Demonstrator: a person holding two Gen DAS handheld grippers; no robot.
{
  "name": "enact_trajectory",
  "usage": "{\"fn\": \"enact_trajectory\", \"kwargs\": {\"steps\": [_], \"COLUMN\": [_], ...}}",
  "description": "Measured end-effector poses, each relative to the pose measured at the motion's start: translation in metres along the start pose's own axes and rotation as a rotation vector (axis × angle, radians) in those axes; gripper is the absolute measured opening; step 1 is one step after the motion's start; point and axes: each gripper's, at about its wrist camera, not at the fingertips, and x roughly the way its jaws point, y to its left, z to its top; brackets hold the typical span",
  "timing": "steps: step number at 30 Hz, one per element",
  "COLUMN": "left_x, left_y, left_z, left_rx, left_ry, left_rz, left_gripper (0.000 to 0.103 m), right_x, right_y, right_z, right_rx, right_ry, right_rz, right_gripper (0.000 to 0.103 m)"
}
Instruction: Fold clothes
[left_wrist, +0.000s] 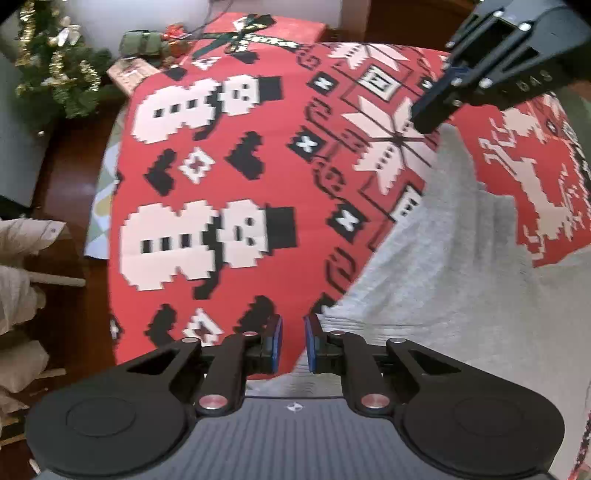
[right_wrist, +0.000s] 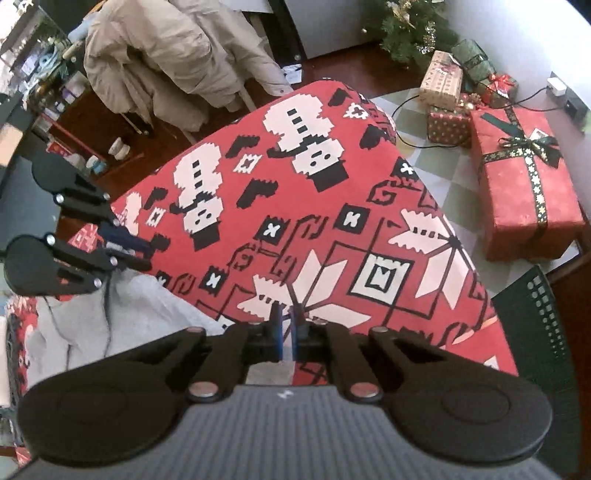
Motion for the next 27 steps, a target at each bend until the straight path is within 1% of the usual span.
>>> {"fn": "enact_trajectory", "kwargs": {"steps": [2,7,14,17,23,27], "left_x": [0.002,0.002,-0.017,-0.018,-0.011,-0.008], "left_y": [-0.005,-0.014,-0.017,-0.025,-0.034,-0.041], "left_z": [-0.001,-0.004,-0.01,-0.012,-0.016,-0.018], "left_rx": [0.015,0.047,0.044,0.085,0.149,0.21], "left_ry": [0.006,0.007,-0.018,-0.007,0.012,0.013], "left_rz": [-0.013,-0.02,-0.046,-0.052,-0.028,0.006], "left_gripper": [0.012,0.011,0.011,0.011,0.012,0.014], "right_x": [0.001,0.001,0.001,0.002,0.002,0.001], "right_y": [-0.001,0.002,0.005,0.006,0.006,0.006], "right_z": [-0.001,-0.006,-0.014,-0.017,-0.019,-0.02], "right_rx": [0.017,0.044,0.07,0.079,0.086,0.084], "right_ry": [-0.001,0.0,0.002,0.007,0.016,0.018], "right_rz": [0.014,0.041,0.056,0.062,0.066,0.064], "right_gripper": [0.008,0.009,0.01,0.01,0.011,0.014]}}
